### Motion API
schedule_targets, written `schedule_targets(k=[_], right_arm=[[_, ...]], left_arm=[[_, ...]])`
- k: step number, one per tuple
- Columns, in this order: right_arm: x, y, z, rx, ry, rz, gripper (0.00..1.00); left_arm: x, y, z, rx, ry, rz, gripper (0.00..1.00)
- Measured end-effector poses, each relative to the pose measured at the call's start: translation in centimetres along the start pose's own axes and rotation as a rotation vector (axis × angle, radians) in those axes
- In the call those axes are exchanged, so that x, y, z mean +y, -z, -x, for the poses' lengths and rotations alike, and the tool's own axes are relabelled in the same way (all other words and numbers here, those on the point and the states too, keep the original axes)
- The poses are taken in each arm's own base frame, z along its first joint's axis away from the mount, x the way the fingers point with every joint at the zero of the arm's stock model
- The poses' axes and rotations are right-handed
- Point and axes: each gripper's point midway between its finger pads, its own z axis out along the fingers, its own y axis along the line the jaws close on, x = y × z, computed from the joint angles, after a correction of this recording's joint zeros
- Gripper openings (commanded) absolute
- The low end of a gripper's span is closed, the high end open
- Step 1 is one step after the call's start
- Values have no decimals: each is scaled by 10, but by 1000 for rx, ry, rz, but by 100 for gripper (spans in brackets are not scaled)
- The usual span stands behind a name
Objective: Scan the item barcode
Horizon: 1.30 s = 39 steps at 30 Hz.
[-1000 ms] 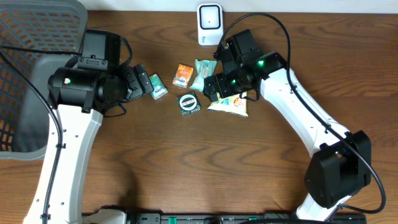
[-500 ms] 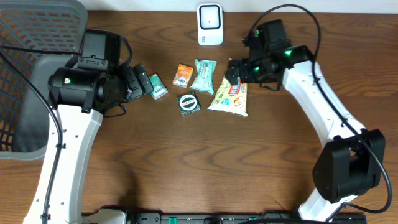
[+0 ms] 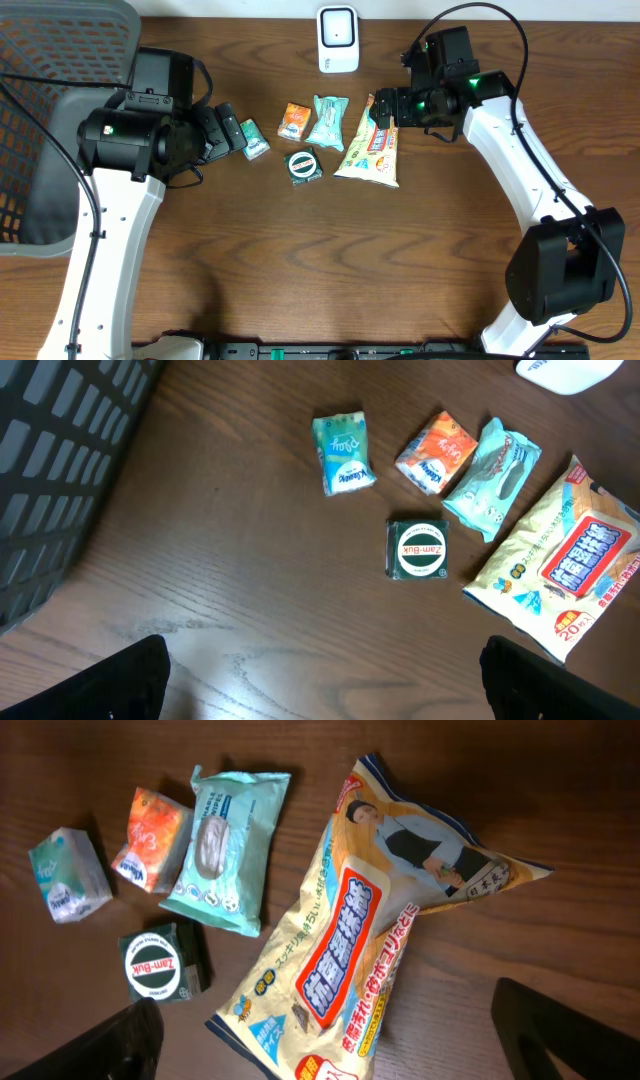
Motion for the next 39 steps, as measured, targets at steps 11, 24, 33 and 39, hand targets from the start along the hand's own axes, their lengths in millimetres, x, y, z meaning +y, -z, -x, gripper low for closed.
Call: schedule_targets(k=[11,24,33,39], right_arm=[[-23,-13,-7,-21,-134,-102,87],[-21,-82,-53,-40,-208,42,81],[-14,-108,-78,57,-213,72,8],[-11,-101,-76,78,-203,76,1]], left_arm=[[0,0,0,-1,0,0,98],[0,0,0,0,0,0,98],[0,0,0,0,0,0,98],[0,0,0,0,0,0,98]])
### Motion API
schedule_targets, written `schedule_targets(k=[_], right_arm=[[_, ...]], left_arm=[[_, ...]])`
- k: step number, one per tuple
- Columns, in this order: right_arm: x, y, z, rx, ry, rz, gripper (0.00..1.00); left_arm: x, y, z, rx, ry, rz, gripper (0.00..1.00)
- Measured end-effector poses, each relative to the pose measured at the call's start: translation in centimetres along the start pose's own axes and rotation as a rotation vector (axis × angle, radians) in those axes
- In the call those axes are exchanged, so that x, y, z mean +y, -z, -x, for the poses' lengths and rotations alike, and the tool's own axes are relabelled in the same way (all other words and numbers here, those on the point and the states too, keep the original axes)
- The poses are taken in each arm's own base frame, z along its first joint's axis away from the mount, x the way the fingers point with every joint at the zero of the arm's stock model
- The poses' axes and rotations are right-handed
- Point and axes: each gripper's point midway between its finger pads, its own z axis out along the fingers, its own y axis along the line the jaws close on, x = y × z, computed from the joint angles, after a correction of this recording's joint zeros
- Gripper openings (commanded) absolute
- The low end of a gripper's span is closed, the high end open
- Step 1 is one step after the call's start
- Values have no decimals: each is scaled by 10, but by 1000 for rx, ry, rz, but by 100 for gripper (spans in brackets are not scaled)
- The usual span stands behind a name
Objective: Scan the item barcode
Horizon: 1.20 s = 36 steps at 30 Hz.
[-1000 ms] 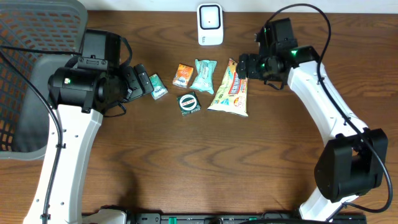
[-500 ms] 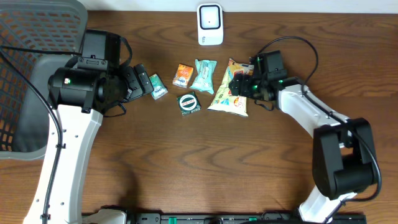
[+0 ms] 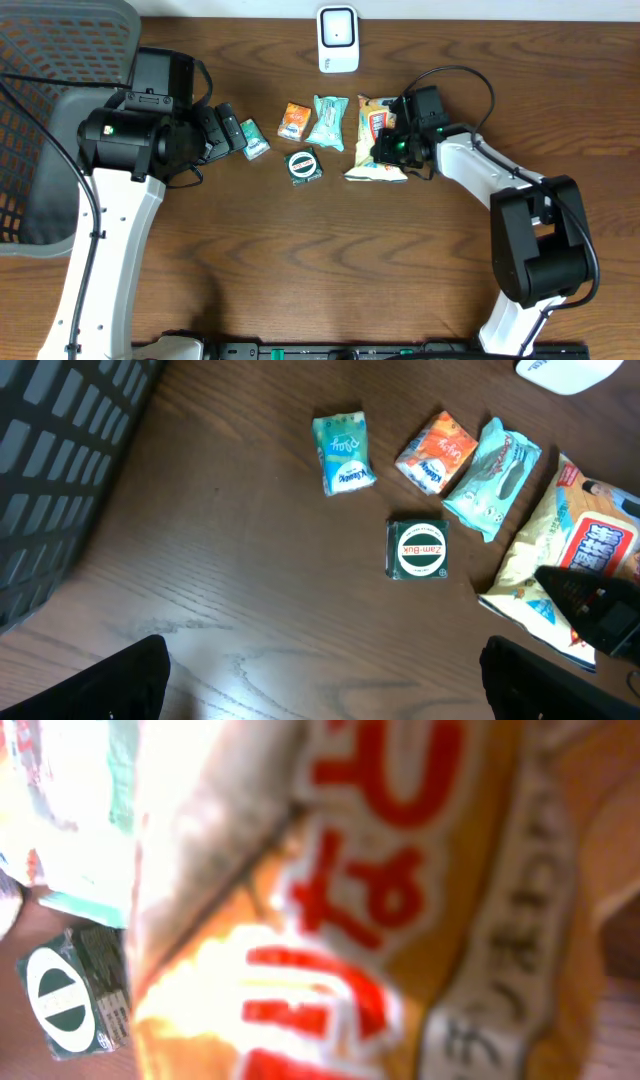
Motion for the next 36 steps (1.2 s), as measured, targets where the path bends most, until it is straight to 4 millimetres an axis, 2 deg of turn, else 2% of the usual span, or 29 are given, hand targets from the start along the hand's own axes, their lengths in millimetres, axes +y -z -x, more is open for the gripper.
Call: schedule_targets(k=[6,11,13,19,21,24,26,30,36], right_arm=[[-6,13,-3,43,63,-67,1],[-16,40,11,-6,116,-199,1],[-23,58,24,-61,145,-294,1],[-40,80,33,-124,258,-536,1],[-48,93,39,-166,332,-700,1],[-47,114,49,-243,422,-912,1],[-42,122,50,-264,476,-986,1],[-46,119,46,-231,519,-1044,1],[-61,84,20,-75,587,-1064,2]], left_arm=[[0,0,0,0,0,0,98],[0,0,0,0,0,0,97],[0,0,0,0,0,0,98],[0,0,0,0,0,0,98],[0,0,0,0,0,0,98],[0,0,0,0,0,0,98],[0,0,0,0,0,0,98],[0,0,0,0,0,0,98],[0,0,0,0,0,0,98]])
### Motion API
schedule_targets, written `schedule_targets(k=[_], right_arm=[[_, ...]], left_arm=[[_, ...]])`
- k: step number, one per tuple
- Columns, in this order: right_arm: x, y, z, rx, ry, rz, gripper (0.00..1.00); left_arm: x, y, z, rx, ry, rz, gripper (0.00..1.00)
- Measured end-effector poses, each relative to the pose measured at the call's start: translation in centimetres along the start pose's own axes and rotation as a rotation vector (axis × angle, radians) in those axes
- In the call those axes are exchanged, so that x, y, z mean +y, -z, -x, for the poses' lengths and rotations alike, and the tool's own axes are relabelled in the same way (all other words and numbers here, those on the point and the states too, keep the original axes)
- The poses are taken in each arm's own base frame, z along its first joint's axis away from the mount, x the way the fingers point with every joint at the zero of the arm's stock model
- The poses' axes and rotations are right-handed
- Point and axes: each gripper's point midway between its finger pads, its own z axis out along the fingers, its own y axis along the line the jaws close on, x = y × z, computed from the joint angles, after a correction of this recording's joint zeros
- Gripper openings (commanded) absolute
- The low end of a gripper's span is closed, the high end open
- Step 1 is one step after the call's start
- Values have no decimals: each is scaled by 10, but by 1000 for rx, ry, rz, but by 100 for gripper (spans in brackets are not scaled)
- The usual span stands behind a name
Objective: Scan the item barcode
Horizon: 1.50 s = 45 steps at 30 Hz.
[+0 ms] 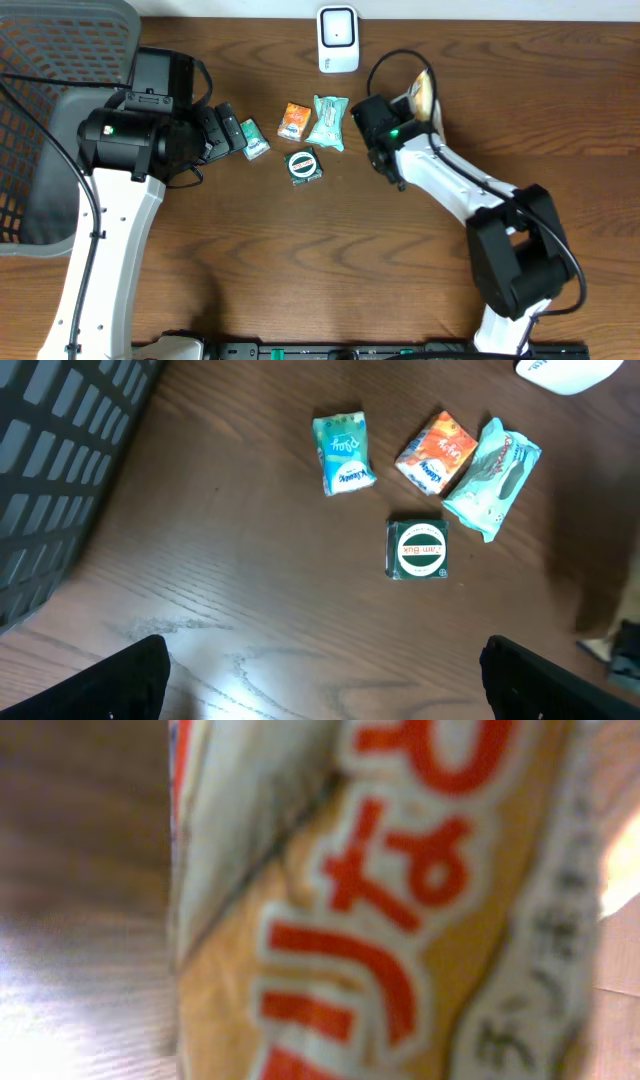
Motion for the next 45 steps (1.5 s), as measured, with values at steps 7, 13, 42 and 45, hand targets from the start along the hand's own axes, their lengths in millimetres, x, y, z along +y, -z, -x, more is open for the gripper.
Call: schedule_targets(k=[7,13,42,45], right_arm=[[45,17,-1,-23,89,133,79],[94,55,1,-95,171,236,99],[-32,6,46,53,-338,658,94],[-17,-12,42,33,-386,753,95]], left_arm=[[0,0,0,0,0,0,98],[0,0,0,0,0,0,98],[0,0,0,0,0,0,98],[0,0,0,0,0,0,98]])
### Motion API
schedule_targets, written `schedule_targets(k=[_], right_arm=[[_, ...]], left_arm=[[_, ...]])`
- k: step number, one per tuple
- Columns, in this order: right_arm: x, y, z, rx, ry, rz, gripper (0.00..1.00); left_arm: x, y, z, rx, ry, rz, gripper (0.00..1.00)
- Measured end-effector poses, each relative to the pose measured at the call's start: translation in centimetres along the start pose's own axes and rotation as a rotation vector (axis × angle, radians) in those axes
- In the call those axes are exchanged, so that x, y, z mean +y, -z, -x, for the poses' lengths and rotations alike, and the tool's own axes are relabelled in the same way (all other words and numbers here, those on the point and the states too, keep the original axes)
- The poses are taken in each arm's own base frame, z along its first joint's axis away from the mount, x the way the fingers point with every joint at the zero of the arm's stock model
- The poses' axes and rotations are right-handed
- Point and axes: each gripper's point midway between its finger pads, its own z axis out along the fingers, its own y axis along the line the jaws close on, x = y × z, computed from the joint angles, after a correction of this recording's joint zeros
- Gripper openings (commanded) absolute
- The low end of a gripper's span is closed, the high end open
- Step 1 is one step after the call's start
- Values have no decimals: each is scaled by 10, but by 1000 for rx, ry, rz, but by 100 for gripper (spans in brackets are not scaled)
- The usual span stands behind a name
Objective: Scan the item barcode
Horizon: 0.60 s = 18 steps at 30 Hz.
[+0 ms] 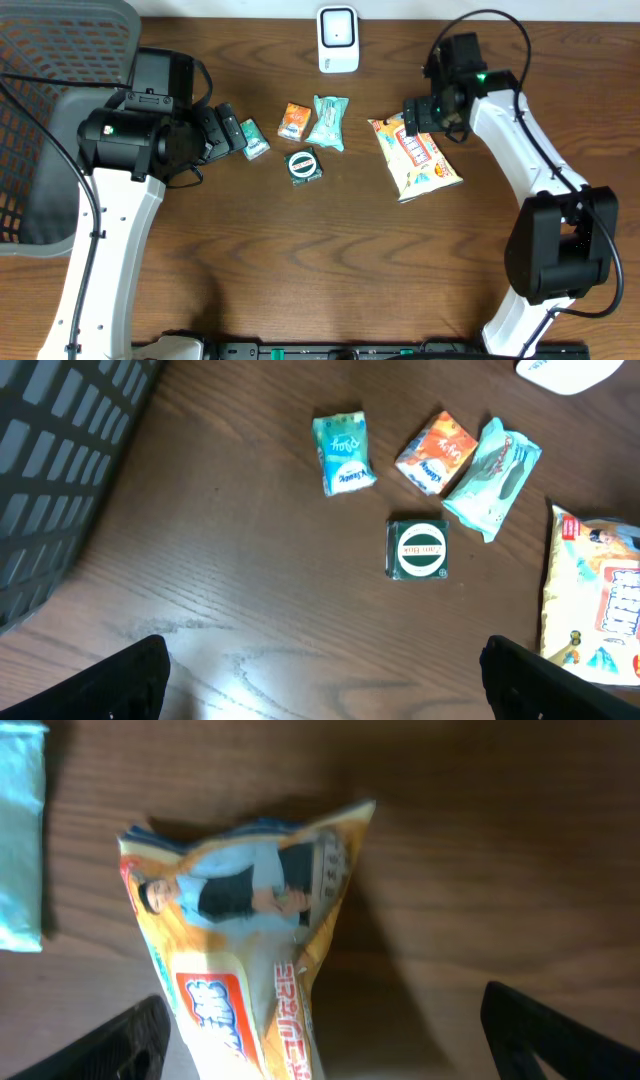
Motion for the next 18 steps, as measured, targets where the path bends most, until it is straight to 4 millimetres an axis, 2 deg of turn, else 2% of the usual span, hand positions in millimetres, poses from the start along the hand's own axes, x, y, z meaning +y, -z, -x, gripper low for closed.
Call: schedule_targets(k=[2,3,4,5,6,7,13,16,18], right_arm=[[2,-12,-7,-2,-21,80,93],[4,-19,-12,-1,-32,126,73],[6,-26,-22,14,-48,179,59],[12,-35,-32,26,-48,237,28],[17,-38,-38,42,-55,267,5],[21,-41,-42,53,-52,283,1],[32,-39,-44,67,-47,328,1],[26,-35,-41,63,-36,260,1],[20,-27,-35,34,-1,153,1]], left_arm=[[0,0,0,1,0,0,98],[0,0,0,0,0,0,98],[0,0,0,1,0,1,98],[0,0,0,0,0,0,98],[0,0,0,0,0,0,98],[0,0,0,0,0,0,98],[0,0,0,0,0,0,98],[0,0,0,0,0,0,98],[0,0,0,0,0,0,98]])
